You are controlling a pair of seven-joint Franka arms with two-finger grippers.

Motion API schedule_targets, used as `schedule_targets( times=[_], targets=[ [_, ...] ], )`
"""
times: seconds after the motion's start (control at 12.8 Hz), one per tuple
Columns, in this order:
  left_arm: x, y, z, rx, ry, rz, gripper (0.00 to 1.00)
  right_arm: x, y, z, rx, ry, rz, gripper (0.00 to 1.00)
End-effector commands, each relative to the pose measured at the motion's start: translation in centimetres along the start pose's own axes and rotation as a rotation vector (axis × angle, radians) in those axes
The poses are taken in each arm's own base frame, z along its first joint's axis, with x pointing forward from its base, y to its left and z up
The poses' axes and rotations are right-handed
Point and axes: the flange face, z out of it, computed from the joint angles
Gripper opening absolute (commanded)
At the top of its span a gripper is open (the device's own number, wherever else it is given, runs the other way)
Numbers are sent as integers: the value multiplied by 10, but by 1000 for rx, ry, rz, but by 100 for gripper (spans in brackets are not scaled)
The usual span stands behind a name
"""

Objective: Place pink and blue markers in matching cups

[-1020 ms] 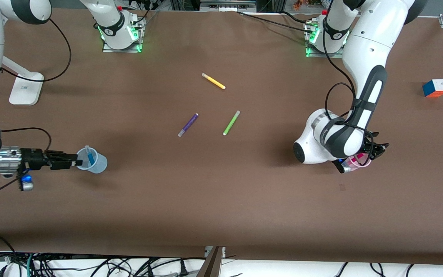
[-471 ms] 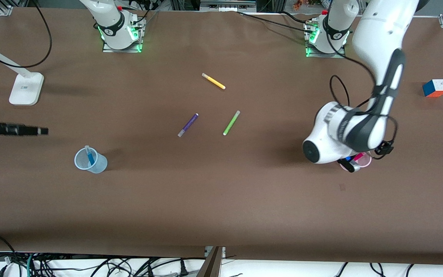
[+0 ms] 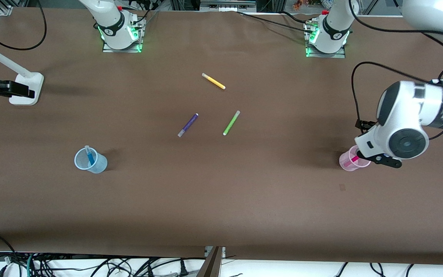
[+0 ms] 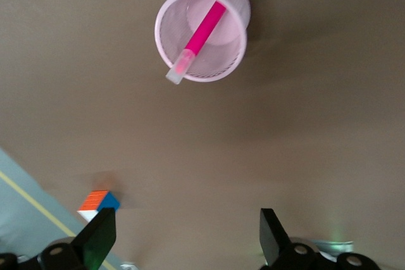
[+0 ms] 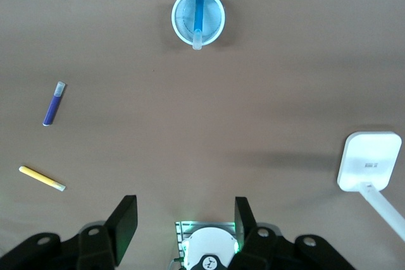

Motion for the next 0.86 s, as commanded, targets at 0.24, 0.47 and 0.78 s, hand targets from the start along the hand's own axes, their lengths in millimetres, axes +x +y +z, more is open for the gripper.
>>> schedule_targets(
  times=[0.24,0.47,0.78],
  targets=[
    [-69,4,-100,-157,271,-85,100,-4,-17,11,-28,-33,50,74],
    [-131,-25,-126,-295,422,-167,100,-6,-17,12,-29,-47,50,89],
    [-183,-30,-111,-276,616,-249,100,-13,-22,9,-31,-46,41,98]
  ],
)
